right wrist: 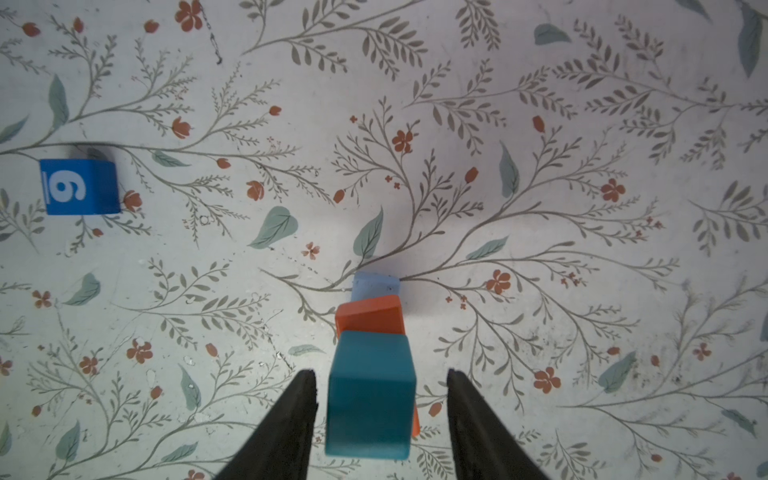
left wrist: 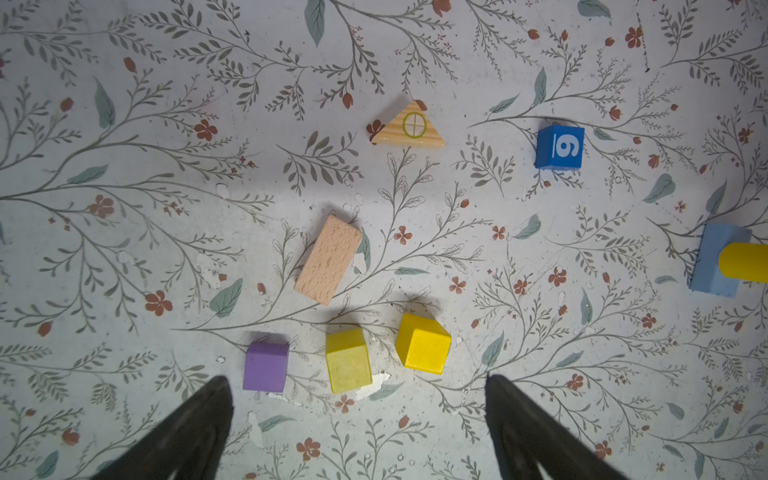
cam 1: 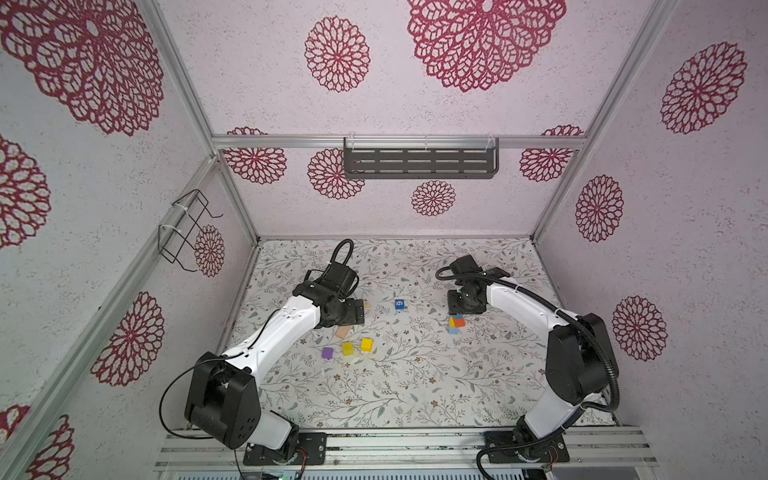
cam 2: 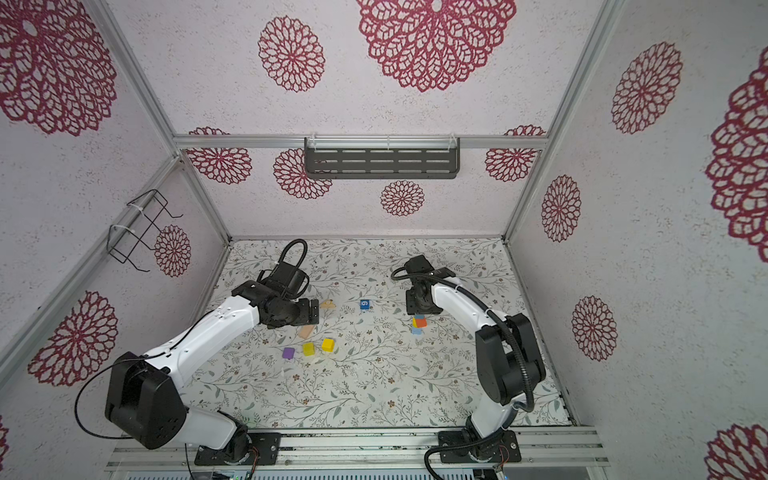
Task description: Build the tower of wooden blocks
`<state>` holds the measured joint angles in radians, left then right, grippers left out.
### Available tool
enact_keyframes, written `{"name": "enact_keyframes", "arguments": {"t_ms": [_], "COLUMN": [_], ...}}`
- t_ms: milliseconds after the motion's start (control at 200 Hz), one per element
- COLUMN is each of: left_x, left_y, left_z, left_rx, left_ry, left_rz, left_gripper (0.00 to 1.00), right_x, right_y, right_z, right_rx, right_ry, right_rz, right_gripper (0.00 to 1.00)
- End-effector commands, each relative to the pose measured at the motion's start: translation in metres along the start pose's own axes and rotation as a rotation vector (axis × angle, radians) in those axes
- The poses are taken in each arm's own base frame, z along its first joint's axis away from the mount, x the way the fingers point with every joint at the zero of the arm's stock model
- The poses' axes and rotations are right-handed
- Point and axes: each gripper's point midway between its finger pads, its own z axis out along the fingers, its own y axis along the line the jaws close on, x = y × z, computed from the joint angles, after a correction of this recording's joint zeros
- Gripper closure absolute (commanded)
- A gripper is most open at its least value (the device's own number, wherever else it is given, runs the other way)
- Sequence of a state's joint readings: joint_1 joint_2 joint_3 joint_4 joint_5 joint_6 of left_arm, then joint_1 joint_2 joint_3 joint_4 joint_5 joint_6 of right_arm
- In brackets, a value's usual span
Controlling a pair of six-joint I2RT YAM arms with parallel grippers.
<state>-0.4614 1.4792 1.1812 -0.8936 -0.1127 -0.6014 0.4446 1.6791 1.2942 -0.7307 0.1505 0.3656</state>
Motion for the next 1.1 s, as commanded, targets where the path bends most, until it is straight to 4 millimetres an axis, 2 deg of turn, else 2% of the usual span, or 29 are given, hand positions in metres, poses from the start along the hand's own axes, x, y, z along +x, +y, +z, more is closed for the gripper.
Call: {"name": "enact_keyframes", "arguments": {"t_ms": [0,160,210,405,515,660,826,946,1096], "left_x": [-0.009,-0.008,-0.005,0.008,0.015,0.021,0.029,0.035,0.041], "left_y": [0.002,0.012,0.016,0.033,0.047,0.068,0.083,0.088,0.092], "left_z": [-0.019,-0.034,-0.040,-0.063,-0.076,-0.094,-0.109,-0.110,-0.109], "left_rx": [0.000,-0.020,-0.018,0.020,0.043,0.069,0.091,0.097,0.102], "left_ry": [-0.054,-0.091,-0.103,-0.141,-0.162,-0.179,-0.196,-0.185,-0.182], "left_rz": [0.001,-0.022,-0.033,-0.109,-0.155,-0.214,-0.250,-0.258,-0.264], "left_gripper": [0.03,0.03,0.03,0.03,0.03,0.03,0.03,0.03,0.03], "right_x": [-0.012,-0.016,-0.016,-0.012,-0.007,0.013,0.034,0.045,0.056], "right_y": [0.001,0.026,0.040,0.107,0.144,0.188,0.238,0.262,0.281], "right_z": [-0.037,-0.058,-0.062,-0.070,-0.066,-0.049,-0.044,-0.041,-0.037], "right_rx": [0.019,-0.019,-0.046,-0.176,-0.265,-0.337,-0.436,-0.473,-0.493], "right_ry": [-0.069,-0.104,-0.107,-0.117,-0.129,-0.093,-0.084,-0.075,-0.058], "right_rz": [-0.043,-0.079,-0.099,-0.240,-0.333,-0.473,-0.606,-0.678,-0.749], "right_gripper": [0.46,0.46,0.46,0.33,0.32,0.33,0.34,0.33,0.32]}}
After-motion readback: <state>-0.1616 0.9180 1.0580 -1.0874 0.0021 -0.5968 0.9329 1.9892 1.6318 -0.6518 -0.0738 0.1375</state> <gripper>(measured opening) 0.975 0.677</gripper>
